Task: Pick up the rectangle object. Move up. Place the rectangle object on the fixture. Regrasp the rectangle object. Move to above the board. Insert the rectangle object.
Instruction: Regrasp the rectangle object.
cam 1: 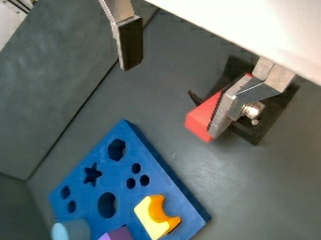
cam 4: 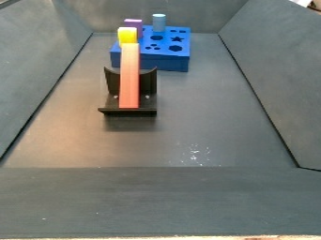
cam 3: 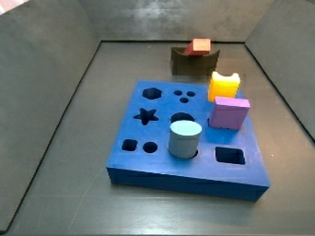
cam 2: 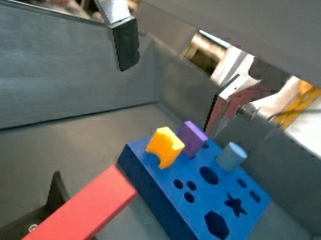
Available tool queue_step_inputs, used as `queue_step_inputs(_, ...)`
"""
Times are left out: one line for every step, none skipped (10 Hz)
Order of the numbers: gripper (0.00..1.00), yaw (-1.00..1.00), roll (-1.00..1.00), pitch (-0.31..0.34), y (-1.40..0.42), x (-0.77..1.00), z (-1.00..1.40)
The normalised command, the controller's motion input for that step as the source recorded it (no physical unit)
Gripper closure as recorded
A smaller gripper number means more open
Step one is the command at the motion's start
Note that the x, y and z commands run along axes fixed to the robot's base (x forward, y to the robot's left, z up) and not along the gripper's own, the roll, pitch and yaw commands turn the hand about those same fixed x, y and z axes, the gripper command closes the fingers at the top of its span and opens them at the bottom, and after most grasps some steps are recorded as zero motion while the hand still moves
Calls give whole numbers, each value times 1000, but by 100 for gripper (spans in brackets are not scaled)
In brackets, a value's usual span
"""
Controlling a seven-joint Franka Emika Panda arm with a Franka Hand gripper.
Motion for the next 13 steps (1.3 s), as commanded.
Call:
queue_step_inputs(0,5,1000,28,-304,-18,69)
queue_step_inputs(0,5,1000,26,-60,-28,63)
queue_step_inputs(0,5,1000,24,-27,-31,50)
queue_step_inputs(0,6,1000,19,-49,-17,16)
queue_step_inputs(0,7,1000,16,-35,-11,7)
queue_step_inputs(0,8,1000,13,-25,-9,10)
queue_step_inputs(0,9,1000,10,-21,-3,12)
queue_step_inputs(0,10,1000,9,-18,-1,10)
queue_step_inputs(0,11,1000,11,-22,1,11)
queue_step_inputs(0,13,1000,18,-17,1,9)
queue_step_inputs(0,15,1000,25,-20,8,10)
queue_step_inputs(0,16,1000,30,-22,15,7)
queue_step_inputs(0,20,1000,41,-23,32,-1)
